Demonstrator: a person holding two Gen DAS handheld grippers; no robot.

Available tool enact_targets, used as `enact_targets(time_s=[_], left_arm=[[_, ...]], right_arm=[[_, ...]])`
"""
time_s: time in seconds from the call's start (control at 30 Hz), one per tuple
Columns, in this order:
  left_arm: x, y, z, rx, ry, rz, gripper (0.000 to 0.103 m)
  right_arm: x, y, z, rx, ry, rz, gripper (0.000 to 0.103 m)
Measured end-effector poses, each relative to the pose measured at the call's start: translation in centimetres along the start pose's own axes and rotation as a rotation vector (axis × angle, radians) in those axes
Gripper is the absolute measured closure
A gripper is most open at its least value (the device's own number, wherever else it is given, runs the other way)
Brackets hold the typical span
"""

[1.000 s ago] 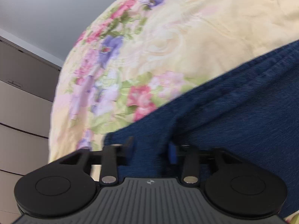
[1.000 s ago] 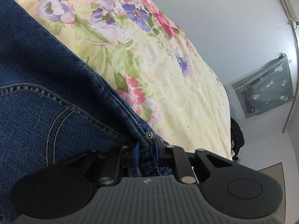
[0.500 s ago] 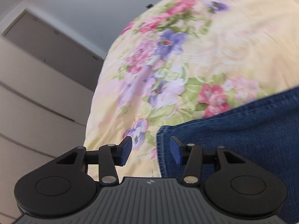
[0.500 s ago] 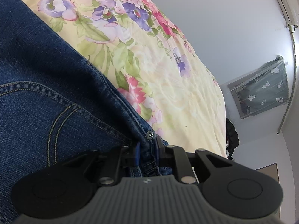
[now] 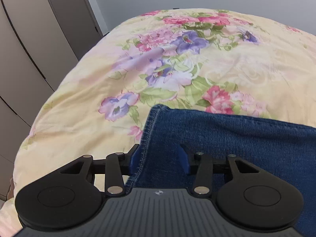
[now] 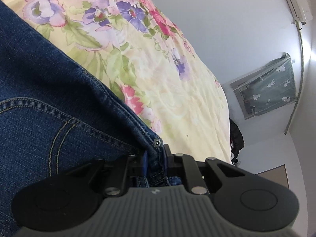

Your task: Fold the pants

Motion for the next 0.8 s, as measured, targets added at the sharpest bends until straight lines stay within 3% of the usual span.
enact_targets(time_s=[0.07,0.13,0.2,0.23,0.33,0.47,0.67,0.8], left_arm=[[0.1,-0.2,-0.7,0.009,-0.003,0.013,0.052],[-0.2,0.1,-1.1,-0.009,-0.016,0.021,0.051],[-0.7,0.6,-1.5,-0.028,-0.013,0.026,0.051],[-1.2,0.7,-1.8,-0.033,-0.013,0.021,0.051],[-2.9,1.0,-2.8,-0.058,-0.011,0.002,0.05],[-5.2,1.1,-4.5,-0.109,-0.007,-0.056,0.047],[-7.2,0.6,-7.0,-0.228,0.02,-0.135,0.047],[-8.2,-1.2,-7.7,-0.221,-0.004,-0.126,0.048]], right_arm=[[0.2,-0.2,0.0,0.022,0.01,0.012,0.093],[-0.3,-1.3,-0.1,0.08,0.009,0.027,0.086],[-1.2,-3.4,-0.5,0.166,-0.002,0.024,0.061],[-1.8,-4.6,-0.8,0.224,-0.012,0.023,0.057],[-4.3,-8.3,-2.2,0.418,-0.057,0.069,0.057],[-7.1,-11.1,-5.9,0.605,-0.053,0.143,0.056],[-9.9,-12.4,-15.6,0.973,-0.06,0.3,0.056],[-9.3,-11.9,-23.3,1.391,-0.127,0.461,0.053]])
Point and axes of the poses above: each gripper's, at about its wrist camera, not at the fingertips, and x roughly the way its jaws point, y to its left, z to its top, the point moved 7 cm from there along x, roughly the way its jaws point, and after that the axes turned 10 degrees about z, right-handed, at the moved point
